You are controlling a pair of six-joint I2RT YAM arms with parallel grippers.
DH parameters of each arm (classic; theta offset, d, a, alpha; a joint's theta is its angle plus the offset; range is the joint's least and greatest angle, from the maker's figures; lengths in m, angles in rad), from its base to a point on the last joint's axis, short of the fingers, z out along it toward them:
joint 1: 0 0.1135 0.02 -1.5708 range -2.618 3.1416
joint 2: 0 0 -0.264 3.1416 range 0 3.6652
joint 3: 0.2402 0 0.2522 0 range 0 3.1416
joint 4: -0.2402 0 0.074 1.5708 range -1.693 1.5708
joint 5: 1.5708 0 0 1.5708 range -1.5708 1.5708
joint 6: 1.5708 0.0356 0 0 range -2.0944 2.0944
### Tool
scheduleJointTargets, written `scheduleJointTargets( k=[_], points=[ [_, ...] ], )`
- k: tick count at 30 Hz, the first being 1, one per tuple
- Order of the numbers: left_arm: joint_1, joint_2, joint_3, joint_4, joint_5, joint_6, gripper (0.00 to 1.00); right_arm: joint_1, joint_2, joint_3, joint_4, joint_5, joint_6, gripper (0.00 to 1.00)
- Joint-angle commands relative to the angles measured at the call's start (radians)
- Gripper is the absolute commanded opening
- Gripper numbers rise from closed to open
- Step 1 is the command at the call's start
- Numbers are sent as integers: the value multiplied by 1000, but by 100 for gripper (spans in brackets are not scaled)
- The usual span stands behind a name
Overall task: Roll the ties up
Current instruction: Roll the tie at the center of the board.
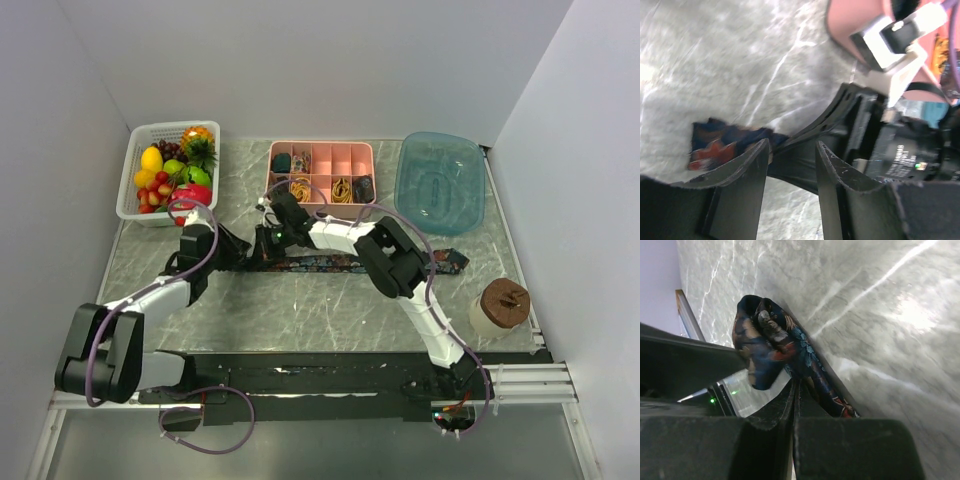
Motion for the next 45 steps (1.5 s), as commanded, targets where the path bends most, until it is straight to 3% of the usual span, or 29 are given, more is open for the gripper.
scheduleJointTargets(
  k=[1, 10, 17, 20, 21, 24, 26, 36, 45],
  points=[
    [-4, -54, 61, -12, 18, 37, 47, -18, -97, -27, 11, 33, -14, 0],
    [-1, -132, 96, -133, -41, 79, 48, -27, -186, -90, 63, 44, -10, 0],
    [62, -149, 54, -145, -43, 74, 46, -22, -190, -61, 94, 27, 7, 0],
    [110, -148, 27, -128, -11, 70, 37, -10, -166, -18, 86, 18, 9, 0],
    [121, -146, 21, -124, -3, 70, 26, -8, -155, 5, 81, 18, 9, 0],
    [148, -137, 1, -104, 23, 73, 8, 1, -140, 35, 77, 16, 12, 0],
    [154, -111, 1, -86, 43, 77, 1, 2, -135, 51, 69, 15, 9, 0],
    [154, 59, -2, 49, 138, 63, 1, 15, -88, 126, 2, 28, -7, 0],
    [153, 115, -12, 111, 169, 40, 1, 25, -45, 123, -52, 71, -39, 0]
  ],
)
